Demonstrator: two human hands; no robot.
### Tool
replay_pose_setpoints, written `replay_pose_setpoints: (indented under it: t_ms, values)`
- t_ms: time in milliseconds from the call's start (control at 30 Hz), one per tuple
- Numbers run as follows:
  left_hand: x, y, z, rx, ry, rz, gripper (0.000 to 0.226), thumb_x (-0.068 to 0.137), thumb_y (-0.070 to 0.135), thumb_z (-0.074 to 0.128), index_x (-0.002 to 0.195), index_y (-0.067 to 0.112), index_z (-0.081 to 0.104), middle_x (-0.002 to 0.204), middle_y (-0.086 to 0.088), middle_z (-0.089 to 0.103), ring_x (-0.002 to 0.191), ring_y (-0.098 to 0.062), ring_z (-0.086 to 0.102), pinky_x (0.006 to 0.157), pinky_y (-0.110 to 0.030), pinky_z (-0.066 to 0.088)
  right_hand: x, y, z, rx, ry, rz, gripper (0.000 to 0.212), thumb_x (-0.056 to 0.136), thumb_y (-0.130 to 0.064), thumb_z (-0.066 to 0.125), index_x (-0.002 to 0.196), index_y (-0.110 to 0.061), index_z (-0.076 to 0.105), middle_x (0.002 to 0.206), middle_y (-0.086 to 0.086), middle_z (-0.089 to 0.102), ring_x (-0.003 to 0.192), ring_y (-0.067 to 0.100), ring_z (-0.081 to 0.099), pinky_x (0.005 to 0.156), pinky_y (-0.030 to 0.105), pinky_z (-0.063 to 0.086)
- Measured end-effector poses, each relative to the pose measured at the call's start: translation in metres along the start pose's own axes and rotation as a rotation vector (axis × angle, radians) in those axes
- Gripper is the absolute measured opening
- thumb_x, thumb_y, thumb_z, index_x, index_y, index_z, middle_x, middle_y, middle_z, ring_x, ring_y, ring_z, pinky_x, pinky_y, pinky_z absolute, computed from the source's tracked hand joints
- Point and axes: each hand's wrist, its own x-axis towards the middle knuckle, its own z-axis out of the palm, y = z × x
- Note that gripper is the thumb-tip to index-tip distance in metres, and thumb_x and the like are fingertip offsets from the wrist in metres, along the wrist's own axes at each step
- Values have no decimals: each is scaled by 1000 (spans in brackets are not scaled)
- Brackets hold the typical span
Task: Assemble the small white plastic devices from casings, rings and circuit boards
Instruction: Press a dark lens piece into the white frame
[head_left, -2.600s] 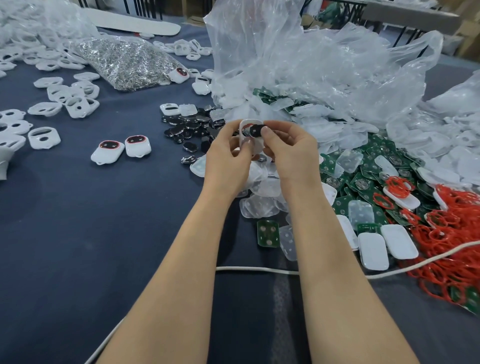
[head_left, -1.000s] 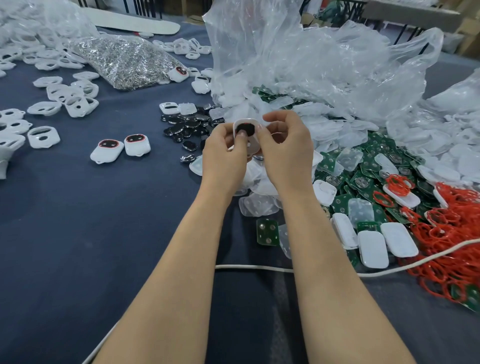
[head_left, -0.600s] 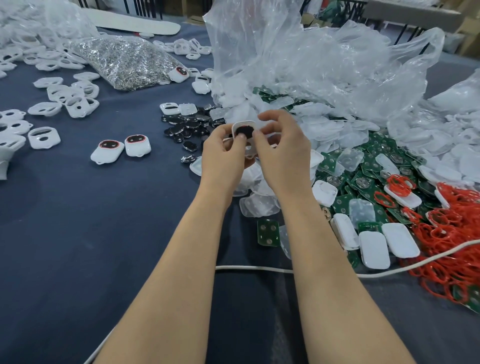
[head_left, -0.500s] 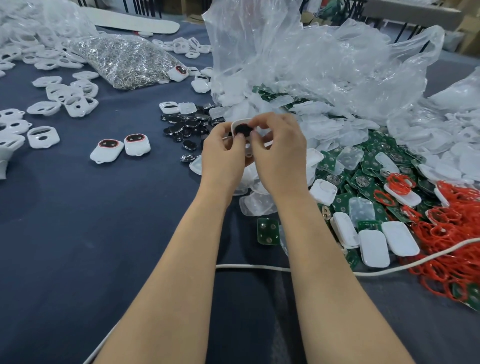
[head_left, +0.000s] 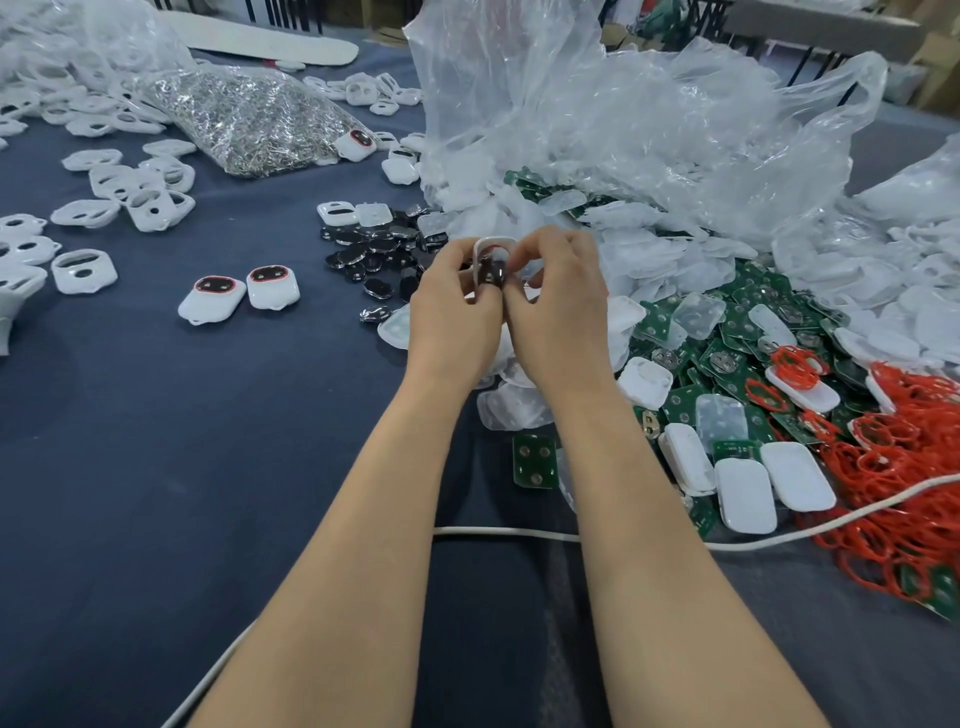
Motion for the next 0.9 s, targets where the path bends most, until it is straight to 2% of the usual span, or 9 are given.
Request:
replay_pose_setpoints:
  t_ms: [100, 200, 333, 467, 600, 667, 733, 800, 900]
  values:
    - [1, -1, -1, -29, 4, 0, 32, 92, -2, 48, 95, 28, 58, 98, -14, 70, 93, -26, 68, 88, -46, 55, 0, 1, 2, -16, 24, -45, 9, 86, -6, 60, 95, -7, 62, 106, 6, 51, 88, 19, 54, 70, 18, 34]
    - [1, -1, -1, -71, 3, -2, 32, 91, -2, 48, 95, 28, 59, 96, -16, 71, 88, -24, 68, 86, -44, 57, 0, 1, 3, 23, 61, -58, 10, 86, -7, 59, 96, -9, 58, 104, 6, 53, 85, 17, 51, 72, 25, 41]
    - [2, -2, -1, -93, 8, 4, 38, 89, -5, 45, 94, 30, 58, 100, -15, 70, 93, -25, 68, 88, -44, 56, 0, 3, 3, 30, 41, -79, 20, 89, -9, 56, 105, -16, 65, 106, 2, 50, 95, 17, 55, 77, 26, 44]
    - [4, -3, -1, -86, 10, 12, 34, 89, -6, 44, 102, 22, 59, 104, -15, 69, 100, -26, 67, 89, -43, 56, 0, 4, 2, 26, 36, -89, 22, 90, -8, 57, 104, -19, 70, 105, 0, 48, 99, 16, 53, 80, 22, 43]
    - [3, -4, 0, -83, 58, 10, 22, 96, 5, 47, 96, 27, 50, 106, -12, 68, 96, -24, 69, 88, -46, 56, 2, 1, 1, 133, 117, -85, 13, 89, -13, 64, 101, -13, 69, 103, 1, 54, 81, 6, 53, 74, 15, 46]
    - [3, -5, 1, -86, 111, 2, 23, 97, 8, 49, 90, 28, 41, 108, -12, 65, 94, -25, 68, 85, -47, 56, 3, 0, -2, 241, 149, -33, 11, 90, -10, 61, 100, -8, 65, 96, 0, 63, 77, 2, 58, 77, 17, 50]
    - [3, -7, 1, -63, 144, 25, 23, 95, 9, 52, 87, 27, 40, 104, -8, 62, 90, -19, 65, 82, -39, 57, 5, 0, -6, 389, 148, 86, 6, 91, -9, 59, 96, -10, 62, 91, 2, 69, 82, 10, 66, 84, 30, 54]
    - [4, -7, -1, -12, 164, 80, 24, 93, 4, 53, 87, 25, 43, 92, 5, 61, 82, -4, 60, 77, -21, 50, 7, 1, -8, 480, 145, 197, 6, 91, -10, 58, 89, -15, 59, 89, 8, 71, 85, 22, 69, 86, 43, 54]
    - [1, -5, -1, -9, 181, 173, 31, 88, -7, 45, 84, 23, 41, 94, 10, 65, 87, -2, 61, 76, -13, 45, 7, 2, -10, 556, 126, 303, 9, 93, -12, 55, 86, -16, 59, 83, 9, 72, 77, 21, 71, 81, 42, 57]
